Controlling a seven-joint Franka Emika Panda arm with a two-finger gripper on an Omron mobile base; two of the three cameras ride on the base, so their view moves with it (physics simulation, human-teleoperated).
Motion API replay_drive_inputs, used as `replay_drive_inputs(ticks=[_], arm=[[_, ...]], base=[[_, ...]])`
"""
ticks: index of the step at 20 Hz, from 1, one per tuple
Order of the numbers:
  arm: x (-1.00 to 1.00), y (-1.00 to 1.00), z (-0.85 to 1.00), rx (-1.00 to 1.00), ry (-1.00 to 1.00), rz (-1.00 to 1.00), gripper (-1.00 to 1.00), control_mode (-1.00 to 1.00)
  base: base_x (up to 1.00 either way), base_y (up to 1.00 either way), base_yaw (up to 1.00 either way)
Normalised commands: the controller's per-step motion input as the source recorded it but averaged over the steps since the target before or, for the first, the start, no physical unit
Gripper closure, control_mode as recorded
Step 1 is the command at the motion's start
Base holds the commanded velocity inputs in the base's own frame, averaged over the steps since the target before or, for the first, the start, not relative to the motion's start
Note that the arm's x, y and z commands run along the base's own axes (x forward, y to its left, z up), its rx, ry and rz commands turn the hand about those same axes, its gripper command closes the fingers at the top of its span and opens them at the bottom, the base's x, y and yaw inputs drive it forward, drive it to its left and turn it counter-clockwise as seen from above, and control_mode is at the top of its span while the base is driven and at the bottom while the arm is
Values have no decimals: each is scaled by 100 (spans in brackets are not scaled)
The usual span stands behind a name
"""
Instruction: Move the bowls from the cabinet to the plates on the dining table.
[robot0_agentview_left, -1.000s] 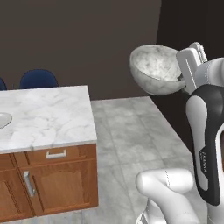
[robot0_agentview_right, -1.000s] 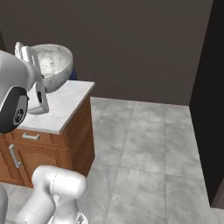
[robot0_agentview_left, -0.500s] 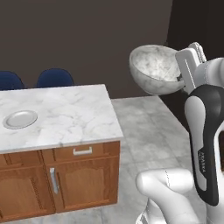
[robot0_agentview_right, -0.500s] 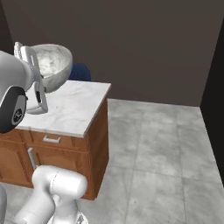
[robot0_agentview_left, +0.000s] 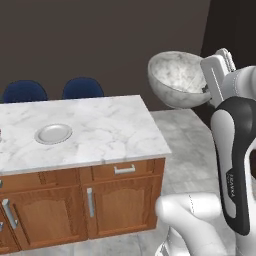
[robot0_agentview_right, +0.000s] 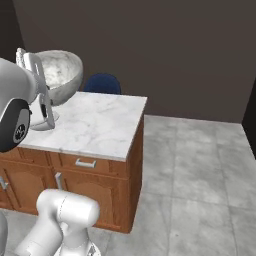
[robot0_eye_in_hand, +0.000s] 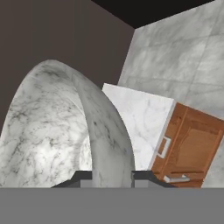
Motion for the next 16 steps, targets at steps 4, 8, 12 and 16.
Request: replay_drive_inputs(ticks=[4,8,12,16], arm=[[0,0,0,0,0,0,100,100],[0,0,0,0,0,0,100,100],[0,0,0,0,0,0,100,100],[0,0,0,0,0,0,100,100]], base=[[0,62,0],[0,62,0],[0,62,0],[0,62,0]])
